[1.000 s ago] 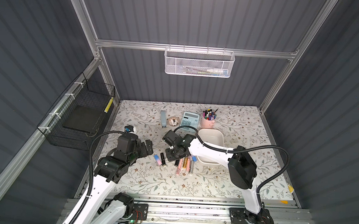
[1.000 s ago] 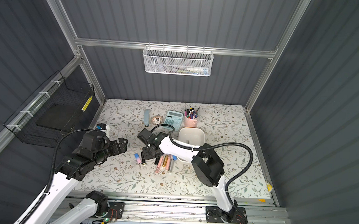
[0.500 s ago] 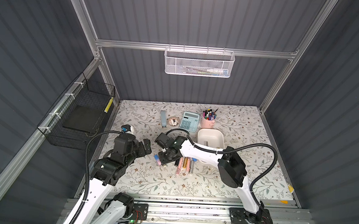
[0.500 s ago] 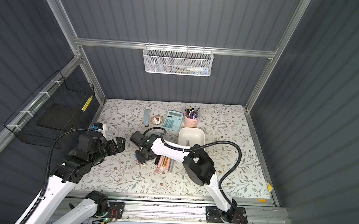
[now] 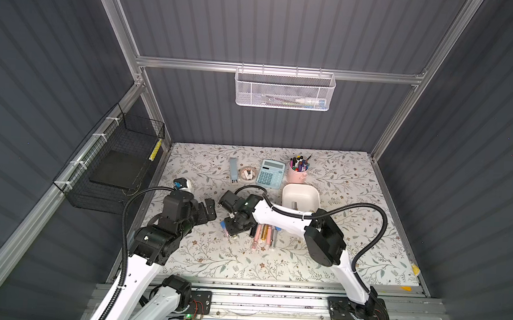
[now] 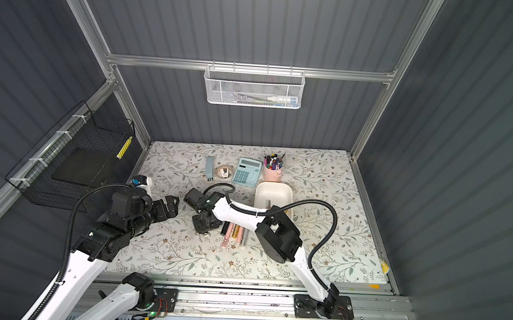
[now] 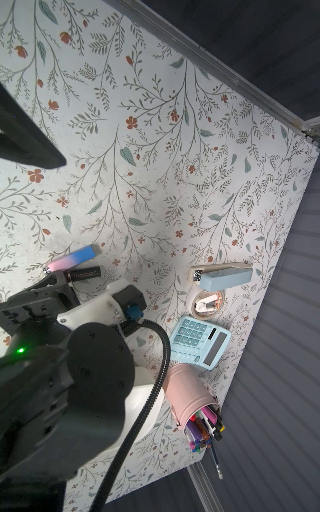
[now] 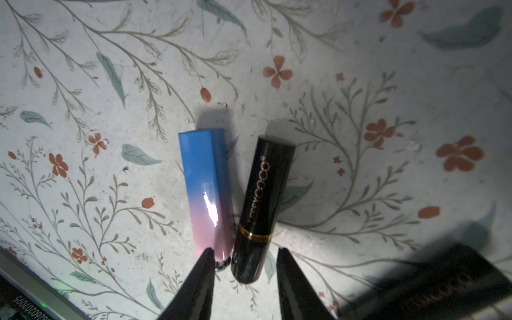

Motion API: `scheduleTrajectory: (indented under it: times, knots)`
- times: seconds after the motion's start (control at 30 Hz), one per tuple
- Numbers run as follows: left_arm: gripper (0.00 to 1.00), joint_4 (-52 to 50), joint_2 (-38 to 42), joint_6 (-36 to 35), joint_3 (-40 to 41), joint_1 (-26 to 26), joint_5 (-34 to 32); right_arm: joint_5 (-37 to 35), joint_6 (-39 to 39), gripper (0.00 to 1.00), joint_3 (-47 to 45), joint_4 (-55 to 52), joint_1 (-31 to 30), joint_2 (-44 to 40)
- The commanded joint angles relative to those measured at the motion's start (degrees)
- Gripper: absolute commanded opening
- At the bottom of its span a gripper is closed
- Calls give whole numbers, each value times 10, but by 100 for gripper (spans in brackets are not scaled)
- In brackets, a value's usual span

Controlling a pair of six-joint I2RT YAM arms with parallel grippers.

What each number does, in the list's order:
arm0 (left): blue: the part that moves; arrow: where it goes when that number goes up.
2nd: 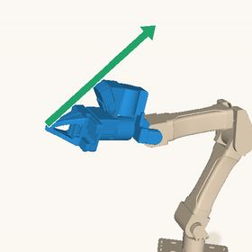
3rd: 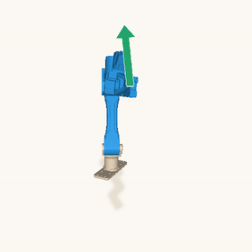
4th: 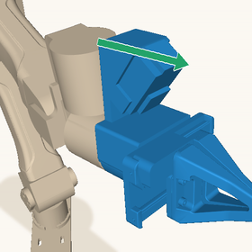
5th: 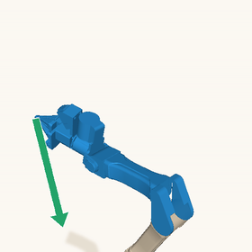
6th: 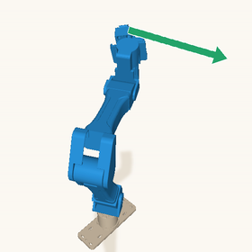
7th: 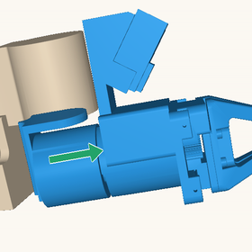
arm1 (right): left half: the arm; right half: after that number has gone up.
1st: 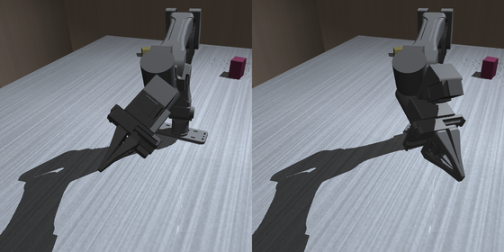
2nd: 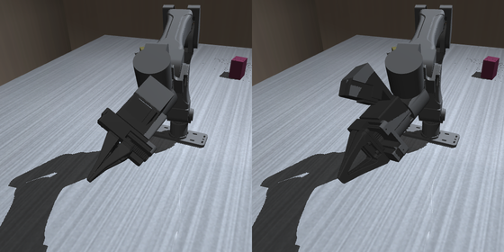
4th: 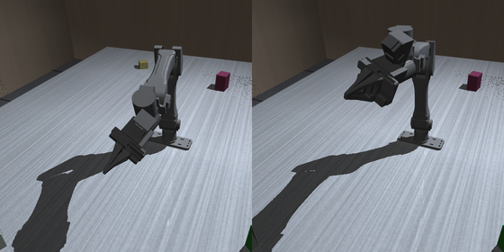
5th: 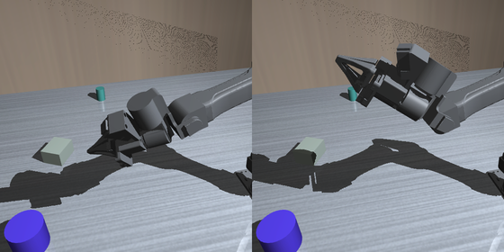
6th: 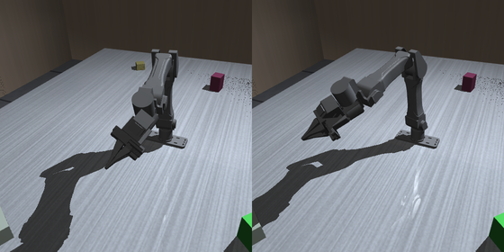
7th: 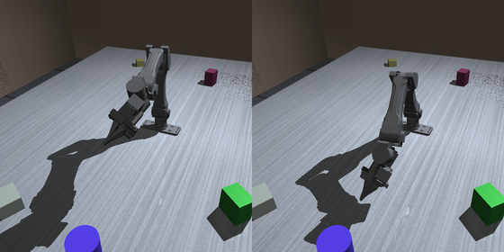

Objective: Put the lipstick into the storage box
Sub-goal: Pick up the lipstick at the center of the board.

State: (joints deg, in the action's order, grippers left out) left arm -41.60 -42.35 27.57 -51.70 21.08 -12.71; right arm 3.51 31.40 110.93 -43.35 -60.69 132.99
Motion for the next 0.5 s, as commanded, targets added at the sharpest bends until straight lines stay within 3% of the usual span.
scheduleTrajectory:
  times: [0.0,0.47]
  knots:
    - [100,-8,0,-12,-3,2,-6,0,-6,40,20,-18,2,15]
    - [100,2,-12,-15,4,2,1,0,-6,39,23,-21,15,36]
